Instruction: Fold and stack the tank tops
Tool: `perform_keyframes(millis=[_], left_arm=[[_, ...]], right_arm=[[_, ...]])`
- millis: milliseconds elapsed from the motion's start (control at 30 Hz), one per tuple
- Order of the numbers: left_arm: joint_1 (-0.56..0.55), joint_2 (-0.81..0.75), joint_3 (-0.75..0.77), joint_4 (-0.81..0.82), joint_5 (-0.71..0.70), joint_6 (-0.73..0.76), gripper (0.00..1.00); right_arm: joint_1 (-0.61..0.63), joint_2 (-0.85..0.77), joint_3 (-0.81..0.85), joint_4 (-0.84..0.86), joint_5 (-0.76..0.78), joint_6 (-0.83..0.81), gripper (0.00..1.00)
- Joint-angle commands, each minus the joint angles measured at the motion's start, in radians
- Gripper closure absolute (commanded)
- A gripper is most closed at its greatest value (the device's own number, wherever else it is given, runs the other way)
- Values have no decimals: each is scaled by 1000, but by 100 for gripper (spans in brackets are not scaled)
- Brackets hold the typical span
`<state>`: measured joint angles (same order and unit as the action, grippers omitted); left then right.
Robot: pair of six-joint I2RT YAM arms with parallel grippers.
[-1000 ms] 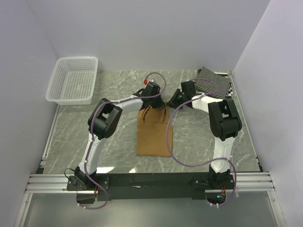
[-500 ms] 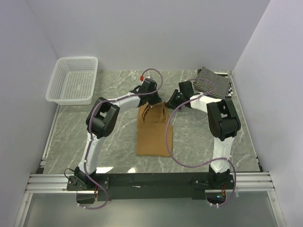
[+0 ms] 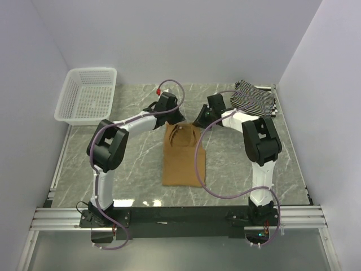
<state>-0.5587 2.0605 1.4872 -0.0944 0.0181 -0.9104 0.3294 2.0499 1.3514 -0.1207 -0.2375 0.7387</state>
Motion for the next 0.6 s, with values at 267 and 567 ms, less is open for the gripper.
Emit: perform_keyframes(millis=[267,567], left_arm=[[2,-180,-162,25,-15,18,99],[45,-286,-263,6,-6,10,100]], right_arm=[[34,75,74,-74,62,-41,73],[33,164,262,-282,293,-75,74]])
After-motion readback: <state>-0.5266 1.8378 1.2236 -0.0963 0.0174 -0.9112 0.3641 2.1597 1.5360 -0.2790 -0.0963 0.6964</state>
